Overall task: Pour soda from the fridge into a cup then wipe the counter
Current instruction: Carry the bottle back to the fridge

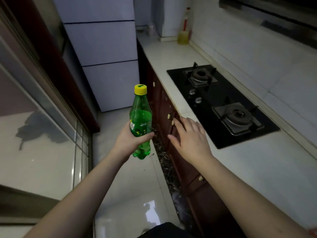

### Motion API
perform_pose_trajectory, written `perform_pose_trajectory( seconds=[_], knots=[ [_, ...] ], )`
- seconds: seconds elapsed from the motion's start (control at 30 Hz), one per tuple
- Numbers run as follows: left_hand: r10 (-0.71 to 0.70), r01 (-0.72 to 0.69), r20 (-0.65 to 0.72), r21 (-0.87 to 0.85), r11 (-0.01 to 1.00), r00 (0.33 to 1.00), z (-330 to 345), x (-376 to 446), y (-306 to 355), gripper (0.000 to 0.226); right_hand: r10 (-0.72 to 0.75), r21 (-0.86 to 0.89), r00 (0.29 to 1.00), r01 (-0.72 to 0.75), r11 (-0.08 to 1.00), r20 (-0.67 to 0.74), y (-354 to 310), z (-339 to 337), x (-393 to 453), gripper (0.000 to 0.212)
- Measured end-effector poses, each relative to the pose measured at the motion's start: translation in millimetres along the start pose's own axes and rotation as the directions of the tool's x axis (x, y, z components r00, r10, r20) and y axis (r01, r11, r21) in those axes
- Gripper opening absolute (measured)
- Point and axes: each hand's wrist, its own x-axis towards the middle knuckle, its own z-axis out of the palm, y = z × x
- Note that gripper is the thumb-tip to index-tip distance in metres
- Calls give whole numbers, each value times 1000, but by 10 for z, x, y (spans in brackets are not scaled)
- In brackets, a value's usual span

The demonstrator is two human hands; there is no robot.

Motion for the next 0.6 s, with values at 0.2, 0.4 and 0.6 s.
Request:
perform_pose_trajectory(
  seconds=[0.2, 0.4, 0.6],
  knots=[
    [-18, 19, -108, 8, 1000, 994, -232, 313, -37, 57, -95, 36, 995, 95, 995, 0, -184, 195, 514, 60],
    [-28, 35, -200, 33, 999, 979, -307, 927, -70, 66, -196, 90, 981, 195, 977, -5, -113, 438, 1218, 61],
    [-29, 43, -269, 46, 998, 963, -295, 1516, 77, 63, -278, 123, 958, 286, 950, -74, 53, 566, 1999, 58]
  ],
)
